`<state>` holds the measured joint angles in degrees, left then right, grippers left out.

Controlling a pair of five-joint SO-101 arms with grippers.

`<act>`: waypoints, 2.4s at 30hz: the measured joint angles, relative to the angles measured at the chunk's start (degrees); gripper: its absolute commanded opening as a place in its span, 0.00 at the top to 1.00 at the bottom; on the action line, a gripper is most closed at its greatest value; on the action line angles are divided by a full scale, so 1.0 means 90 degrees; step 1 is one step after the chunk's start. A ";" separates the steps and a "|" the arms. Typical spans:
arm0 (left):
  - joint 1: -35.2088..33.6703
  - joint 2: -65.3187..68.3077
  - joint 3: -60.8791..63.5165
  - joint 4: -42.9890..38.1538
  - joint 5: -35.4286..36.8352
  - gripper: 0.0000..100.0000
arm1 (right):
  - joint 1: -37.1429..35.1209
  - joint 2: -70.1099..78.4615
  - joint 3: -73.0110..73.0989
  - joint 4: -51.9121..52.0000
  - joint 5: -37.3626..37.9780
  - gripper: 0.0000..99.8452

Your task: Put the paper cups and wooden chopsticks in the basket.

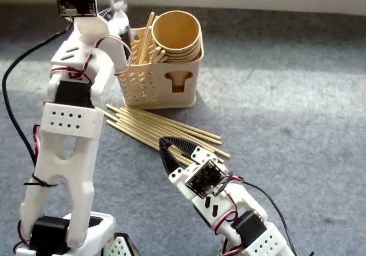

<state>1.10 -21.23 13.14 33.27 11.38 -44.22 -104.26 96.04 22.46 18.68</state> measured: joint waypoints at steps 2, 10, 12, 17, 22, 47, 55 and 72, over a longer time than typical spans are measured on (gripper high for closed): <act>0.0000 0.0000 0.0342 -0.0303 0.0000 0.99 | 0.0000 0.0000 0.0000 0.0000 0.0000 0.99; 0.0000 0.0000 0.0664 -0.0635 0.0000 0.91 | 0.0000 0.0000 0.0000 0.0000 0.0000 0.99; 0.0000 0.0000 0.0664 -0.0635 0.0000 0.91 | 0.0000 0.0000 0.0000 0.0000 0.0000 0.99; 0.0000 0.0000 0.0664 -0.0635 0.0000 0.91 | 0.0000 0.0000 0.0000 0.0000 0.0000 0.99; 0.0000 -0.0313 0.0664 -0.0635 0.0000 0.91 | 0.0000 0.0000 0.0000 0.0000 0.0000 0.99; -0.1582 -0.2295 0.1514 0.2178 0.1035 0.91 | 0.0000 0.0000 0.0000 0.0000 0.0000 0.99; -0.2090 -0.2295 0.2911 0.1944 0.1045 0.90 | 0.0000 0.0000 0.0000 0.0000 0.0000 0.99; -0.1807 -0.2305 0.4542 0.1866 0.3282 0.91 | 0.0000 0.0000 0.0000 0.0000 0.0000 0.99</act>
<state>-15.16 -41.98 54.02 50.07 40.92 -44.22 -104.26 96.04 22.46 18.68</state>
